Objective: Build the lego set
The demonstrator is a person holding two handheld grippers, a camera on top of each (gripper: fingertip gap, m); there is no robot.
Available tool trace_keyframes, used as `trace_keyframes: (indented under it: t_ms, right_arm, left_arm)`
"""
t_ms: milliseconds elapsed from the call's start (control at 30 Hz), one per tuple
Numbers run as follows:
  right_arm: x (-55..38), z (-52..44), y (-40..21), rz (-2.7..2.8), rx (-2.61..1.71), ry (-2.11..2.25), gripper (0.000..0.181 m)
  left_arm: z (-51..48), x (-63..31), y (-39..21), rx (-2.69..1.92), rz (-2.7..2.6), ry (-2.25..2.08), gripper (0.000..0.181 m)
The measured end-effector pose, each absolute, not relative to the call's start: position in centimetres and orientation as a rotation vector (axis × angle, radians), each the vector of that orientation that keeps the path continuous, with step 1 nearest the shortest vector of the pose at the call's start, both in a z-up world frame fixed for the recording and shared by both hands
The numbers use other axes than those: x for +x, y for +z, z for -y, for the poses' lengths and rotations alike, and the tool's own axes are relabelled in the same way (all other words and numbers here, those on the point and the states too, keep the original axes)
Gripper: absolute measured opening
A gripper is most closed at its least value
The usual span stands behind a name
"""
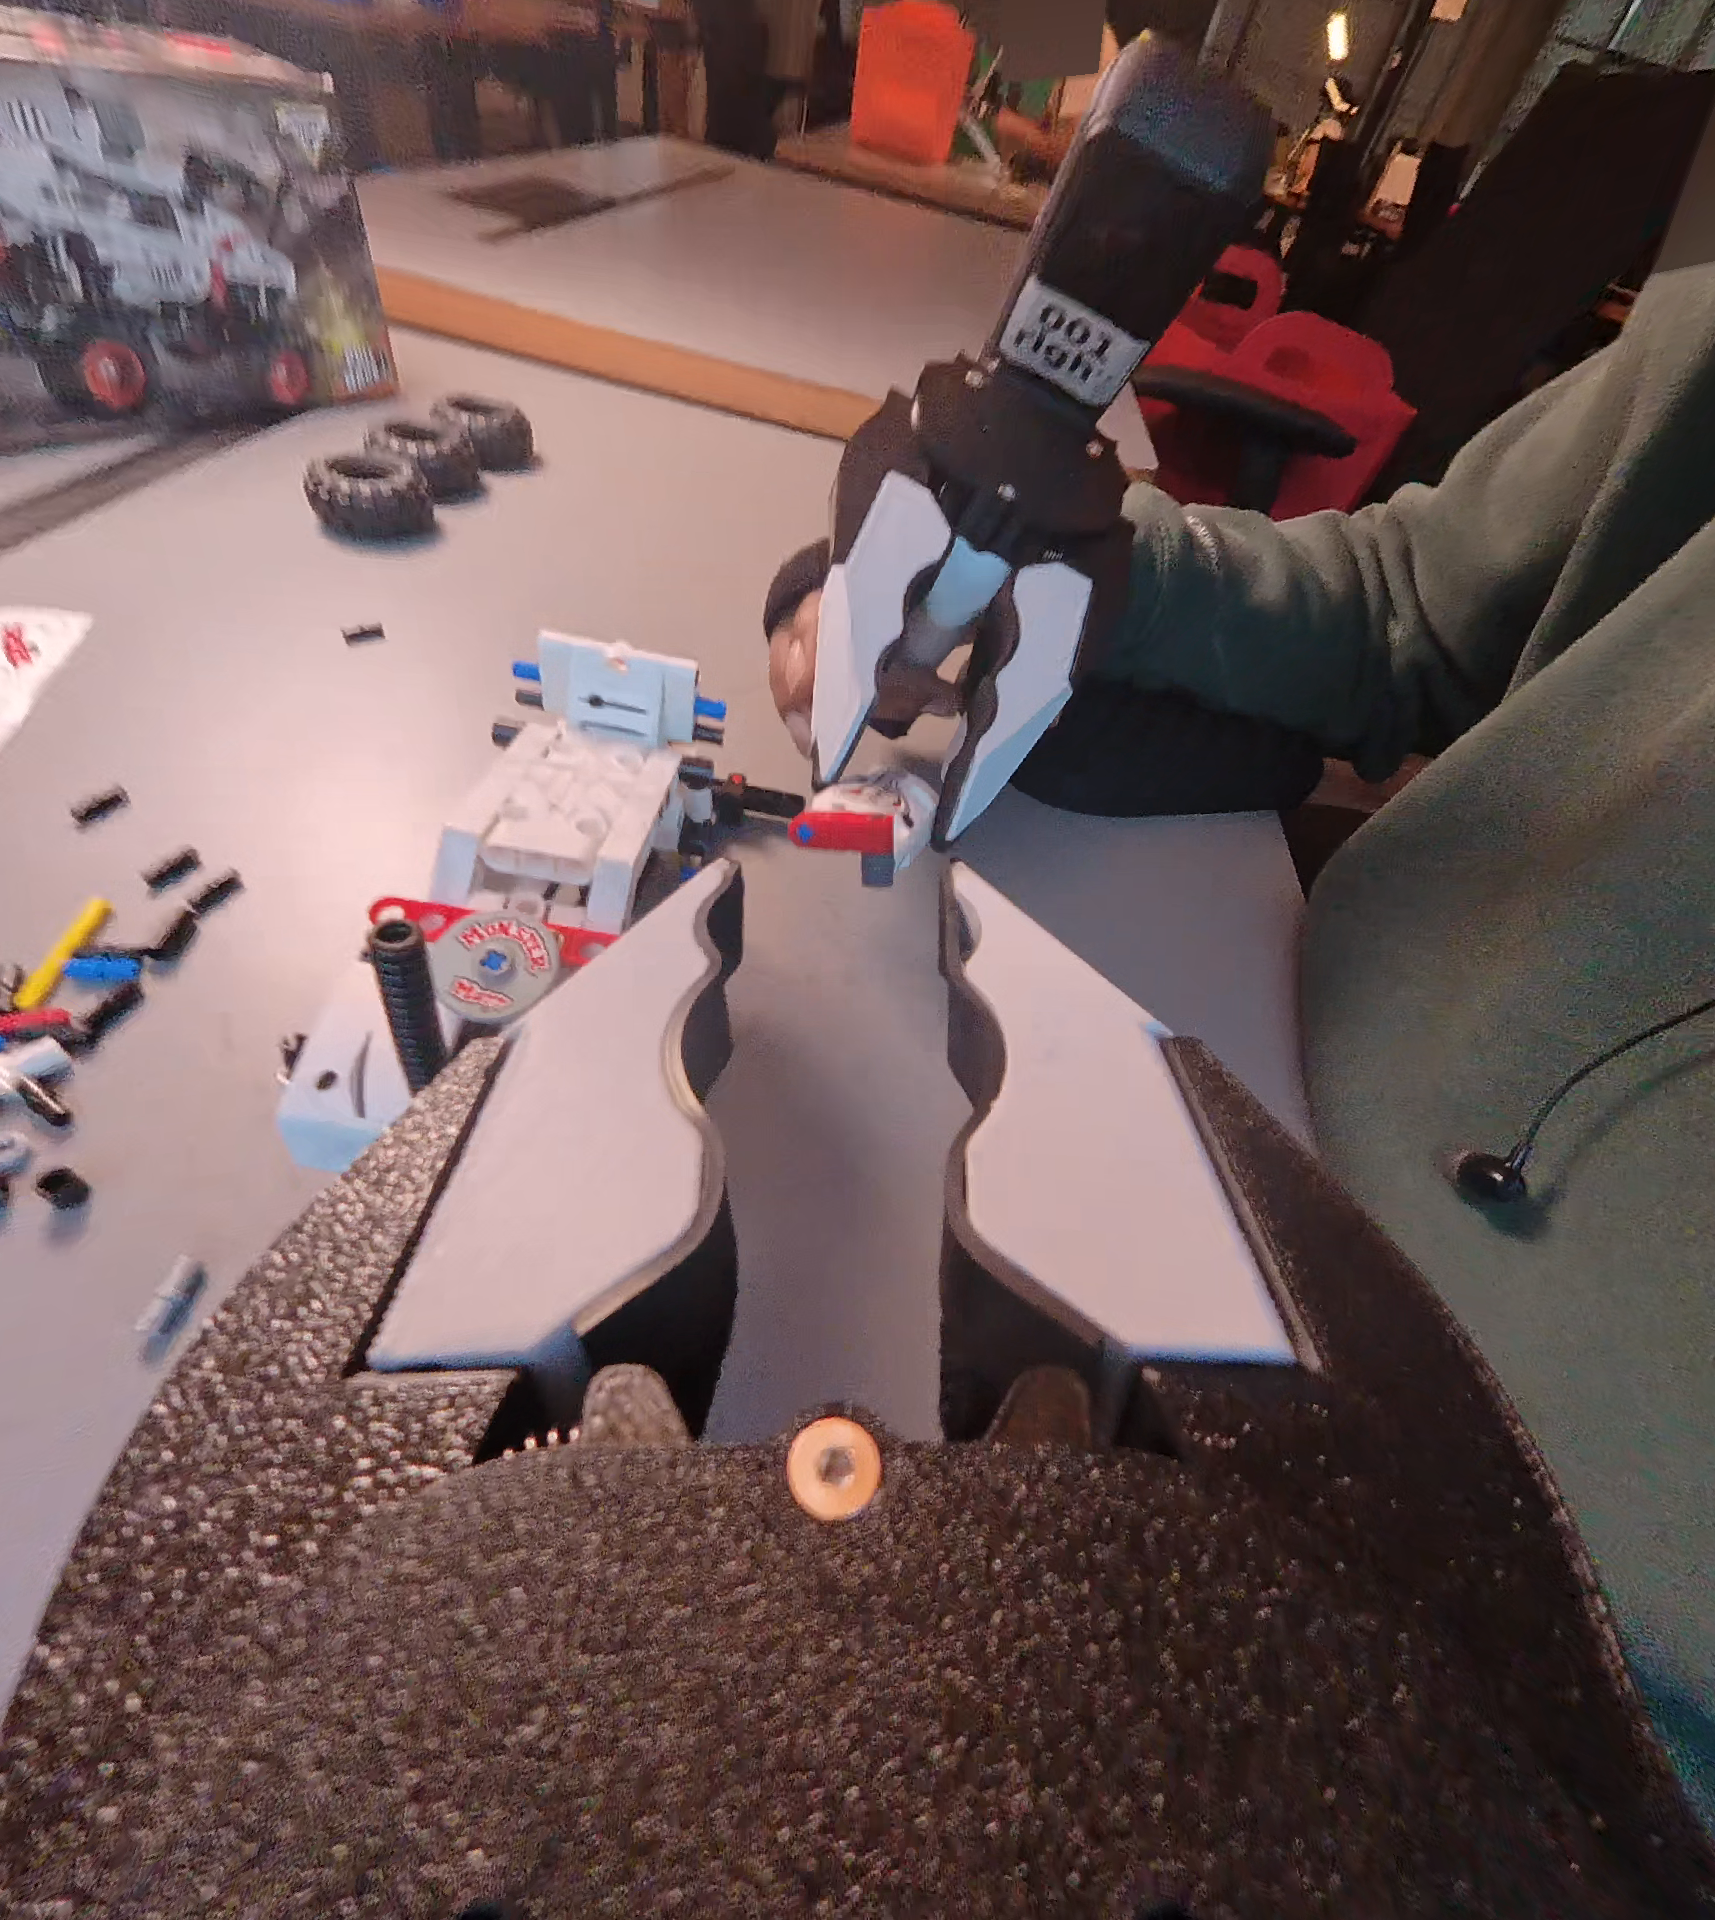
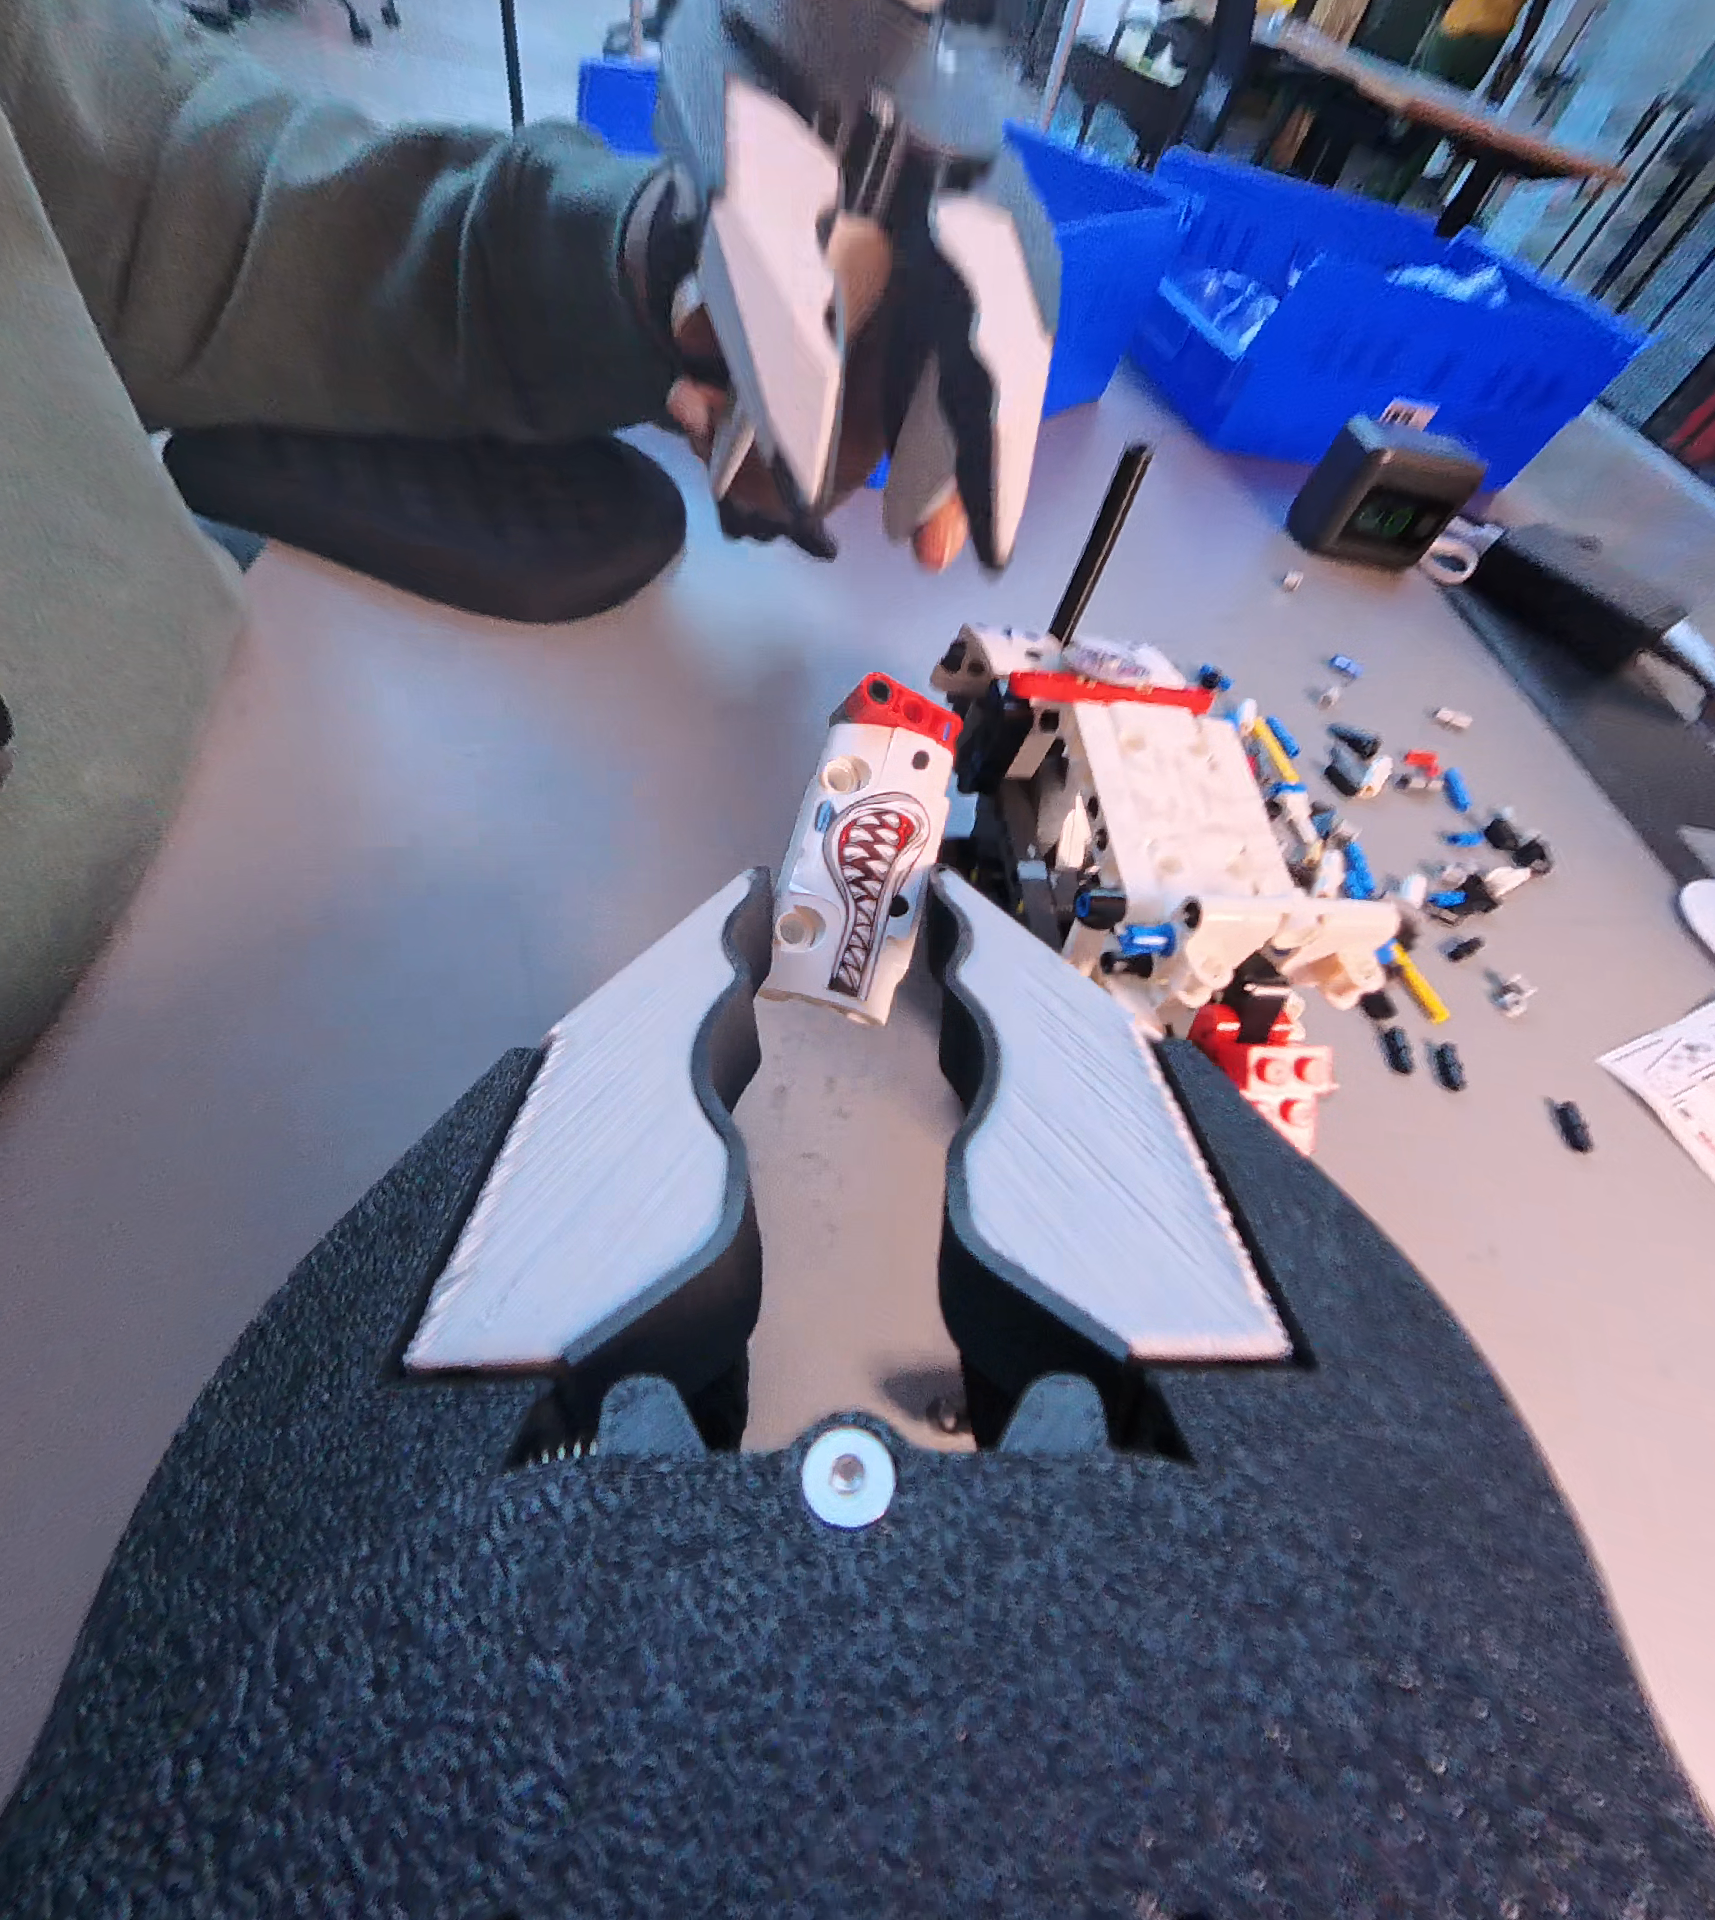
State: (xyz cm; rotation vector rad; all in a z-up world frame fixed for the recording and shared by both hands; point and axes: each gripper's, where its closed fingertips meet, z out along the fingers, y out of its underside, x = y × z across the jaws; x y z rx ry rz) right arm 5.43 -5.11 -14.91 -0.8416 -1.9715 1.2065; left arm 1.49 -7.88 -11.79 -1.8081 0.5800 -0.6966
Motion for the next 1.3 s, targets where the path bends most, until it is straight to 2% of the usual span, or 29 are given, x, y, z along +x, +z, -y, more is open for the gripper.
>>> trace_keyframes:
  t_ms: [233,333,567,933,967,1000,1067,1167,1300]
  right_arm:
    - [5.7,6.1,-13.2,1.91,-0.753,1.258,0.029]
    - [5.6,6.4,-13.6,1.927,-0.732,1.226,0.029]
    - [5.3,5.5,-14.3,1.932,-0.709,1.083,0.029]
    - [4.8,4.9,-14.3,1.895,-0.673,0.966,0.028]
    - [4.7,4.8,-14.1,1.882,-0.676,0.967,0.027]
    - [4.7,4.7,-13.8,1.865,-0.673,0.972,0.017]
    - [4.7,4.5,-13.4,1.839,-0.681,0.981,0.02]
    - [4.4,4.5,-13.8,1.851,-0.719,0.99,0.037]
    - [4.3,4.9,-13.4,1.832,-0.731,1.042,0.036]
  left_arm:
    - [7.2,3.9,-13.0,-1.904,-0.346,-1.032,0.049]
    - [7.0,4.5,-13.5,-1.905,-0.282,-1.143,0.043]
    - [7.1,5.0,-13.3,-1.868,-0.233,-1.255,0.012]
    - [6.7,4.4,-13.3,-1.852,-0.179,-1.26,0.011]
    - [6.6,4.2,-13.2,-1.844,-0.167,-1.26,0.01]
    - [6.5,3.9,-13.1,-1.835,-0.152,-1.26,0.008]
    - [6.5,3.7,-12.6,-1.797,-0.14,-1.293,0.007]
    - [6.5,3.7,-12.2,-1.77,-0.138,-1.302,0.007]
    - [6.7,4.1,-12.1,-1.762,-0.174,-1.286,0.007]
